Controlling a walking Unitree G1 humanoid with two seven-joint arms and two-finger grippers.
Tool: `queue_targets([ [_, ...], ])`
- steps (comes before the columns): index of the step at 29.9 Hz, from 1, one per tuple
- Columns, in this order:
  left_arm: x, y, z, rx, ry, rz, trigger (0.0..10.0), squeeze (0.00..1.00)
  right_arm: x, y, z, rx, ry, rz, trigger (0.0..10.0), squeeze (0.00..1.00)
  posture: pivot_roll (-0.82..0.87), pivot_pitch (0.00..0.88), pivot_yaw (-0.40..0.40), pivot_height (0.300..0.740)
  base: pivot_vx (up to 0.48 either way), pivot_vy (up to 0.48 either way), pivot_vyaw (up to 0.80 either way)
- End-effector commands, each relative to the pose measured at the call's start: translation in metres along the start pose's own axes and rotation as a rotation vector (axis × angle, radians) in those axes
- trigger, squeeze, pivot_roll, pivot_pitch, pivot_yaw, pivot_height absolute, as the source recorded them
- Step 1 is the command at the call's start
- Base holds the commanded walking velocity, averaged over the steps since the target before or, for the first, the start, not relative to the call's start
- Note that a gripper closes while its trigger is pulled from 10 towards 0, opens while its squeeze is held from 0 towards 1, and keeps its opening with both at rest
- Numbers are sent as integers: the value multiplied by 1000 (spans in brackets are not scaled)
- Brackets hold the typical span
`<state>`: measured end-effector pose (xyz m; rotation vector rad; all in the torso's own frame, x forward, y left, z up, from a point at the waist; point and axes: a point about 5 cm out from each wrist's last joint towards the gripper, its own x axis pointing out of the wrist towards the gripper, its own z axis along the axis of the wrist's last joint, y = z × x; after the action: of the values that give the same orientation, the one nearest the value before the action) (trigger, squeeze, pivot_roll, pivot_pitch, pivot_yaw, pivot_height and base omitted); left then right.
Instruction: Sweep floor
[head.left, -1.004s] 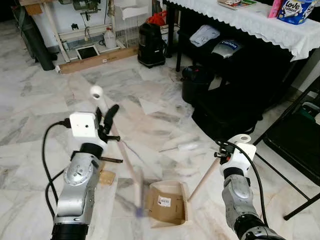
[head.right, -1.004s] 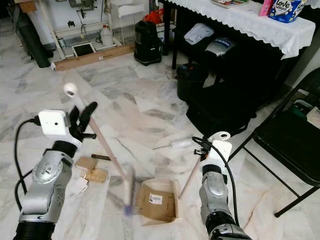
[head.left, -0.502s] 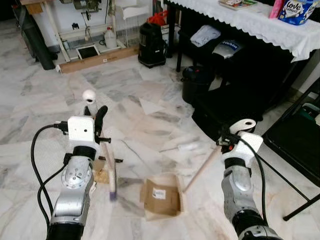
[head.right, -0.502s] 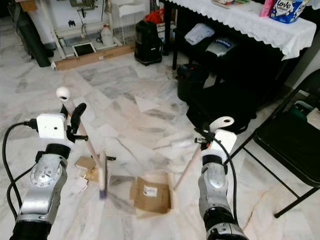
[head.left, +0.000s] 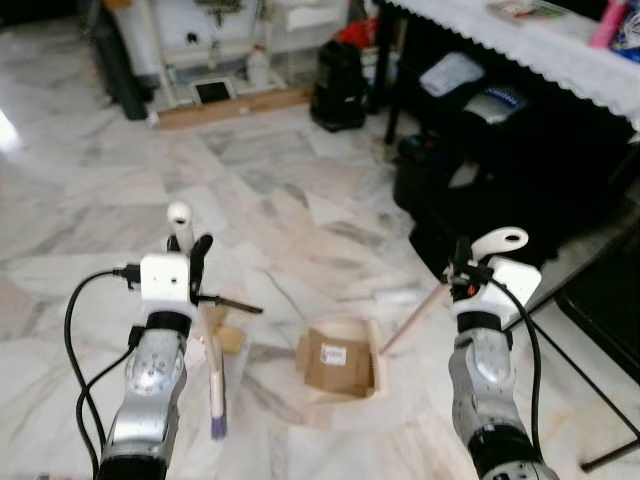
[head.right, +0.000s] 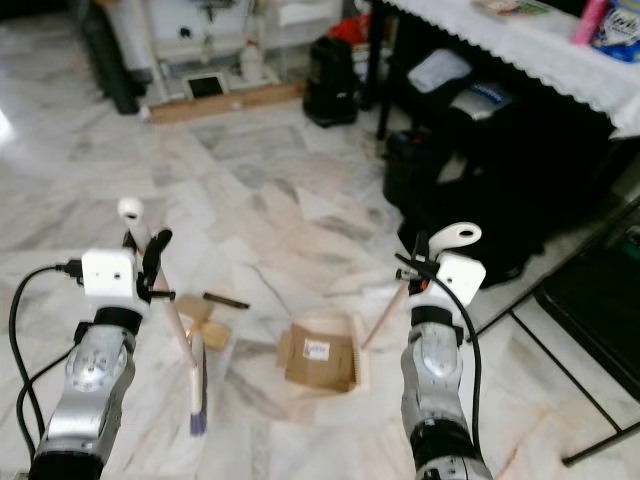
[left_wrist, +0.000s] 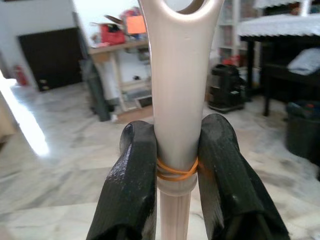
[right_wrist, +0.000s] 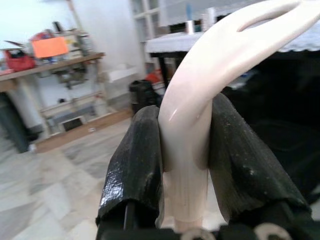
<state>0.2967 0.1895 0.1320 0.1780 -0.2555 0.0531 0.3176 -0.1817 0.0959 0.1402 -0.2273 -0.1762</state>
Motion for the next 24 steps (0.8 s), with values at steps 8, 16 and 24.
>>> queue_targets([
  [8, 14, 5, 11, 15, -76, 12, 10000, 0, 18, 7, 27, 24, -98, 7, 10000, 0, 79, 0, -27, 740, 0, 0, 788],
  [16, 12, 11, 8, 21, -72, 61, 10000, 0, 21, 8, 31, 19, -98, 28, 10000, 0, 80, 0, -64, 740, 0, 0, 784],
  [24, 8, 13, 4, 25, -63, 71, 10000, 0, 21, 4, 36, 12, -111, 21, 10000, 0, 81, 0, -68, 740, 0, 0, 787],
])
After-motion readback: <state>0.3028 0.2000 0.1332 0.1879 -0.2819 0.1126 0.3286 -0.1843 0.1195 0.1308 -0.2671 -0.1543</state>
